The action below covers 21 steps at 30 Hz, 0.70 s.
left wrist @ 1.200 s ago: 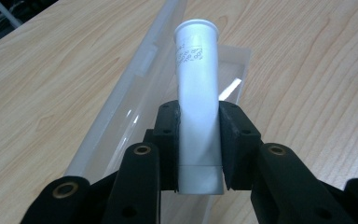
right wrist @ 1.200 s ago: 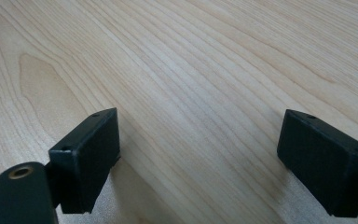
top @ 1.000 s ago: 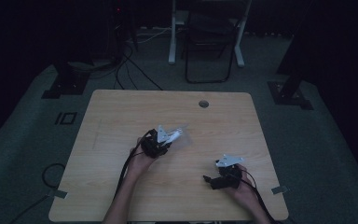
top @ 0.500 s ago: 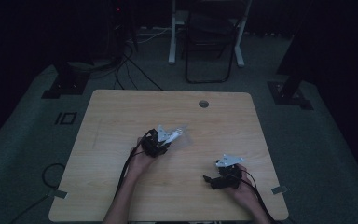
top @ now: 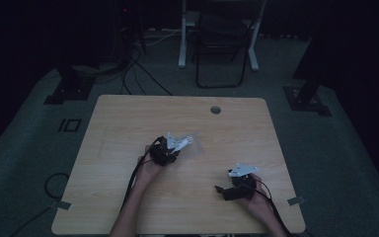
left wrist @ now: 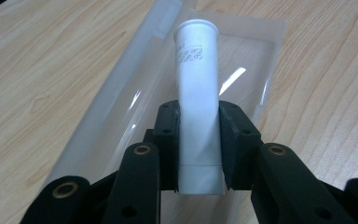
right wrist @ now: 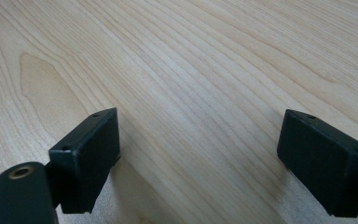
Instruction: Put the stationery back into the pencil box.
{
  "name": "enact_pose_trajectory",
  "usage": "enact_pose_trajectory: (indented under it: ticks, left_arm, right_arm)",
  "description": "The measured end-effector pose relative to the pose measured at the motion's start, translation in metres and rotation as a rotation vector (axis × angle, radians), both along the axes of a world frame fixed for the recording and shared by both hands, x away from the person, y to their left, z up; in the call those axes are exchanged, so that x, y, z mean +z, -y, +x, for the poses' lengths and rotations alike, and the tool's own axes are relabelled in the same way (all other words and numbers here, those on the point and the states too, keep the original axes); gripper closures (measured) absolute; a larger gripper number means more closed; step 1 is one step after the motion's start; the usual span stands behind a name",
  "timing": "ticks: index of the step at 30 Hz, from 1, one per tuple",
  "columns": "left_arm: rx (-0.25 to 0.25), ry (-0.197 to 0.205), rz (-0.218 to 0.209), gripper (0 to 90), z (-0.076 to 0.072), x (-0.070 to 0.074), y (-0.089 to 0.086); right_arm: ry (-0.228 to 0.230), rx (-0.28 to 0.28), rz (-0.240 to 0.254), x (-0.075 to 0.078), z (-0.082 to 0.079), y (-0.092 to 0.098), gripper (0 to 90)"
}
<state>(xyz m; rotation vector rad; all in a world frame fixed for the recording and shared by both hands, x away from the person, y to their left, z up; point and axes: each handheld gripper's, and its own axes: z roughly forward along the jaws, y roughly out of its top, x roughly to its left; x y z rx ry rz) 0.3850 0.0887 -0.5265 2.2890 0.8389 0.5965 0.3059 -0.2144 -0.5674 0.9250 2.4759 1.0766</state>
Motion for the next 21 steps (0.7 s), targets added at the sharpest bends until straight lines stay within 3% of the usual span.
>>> enact_pose_trajectory:
  ticks: [16, 21]
  left_arm:
    - [0.0, -0.029, 0.022, 70.1, 0.001, -0.0101, 0.001]
    - [-0.001, -0.012, 0.024, 60.3, -0.0044, -0.0051, -0.0009]
  right_arm:
    - [0.0, 0.0, 0.0, 0.0, 0.0, 0.0, 13.0]
    - [-0.001, 0.0, 0.0, 0.0, -0.0002, 0.0001, 13.0]
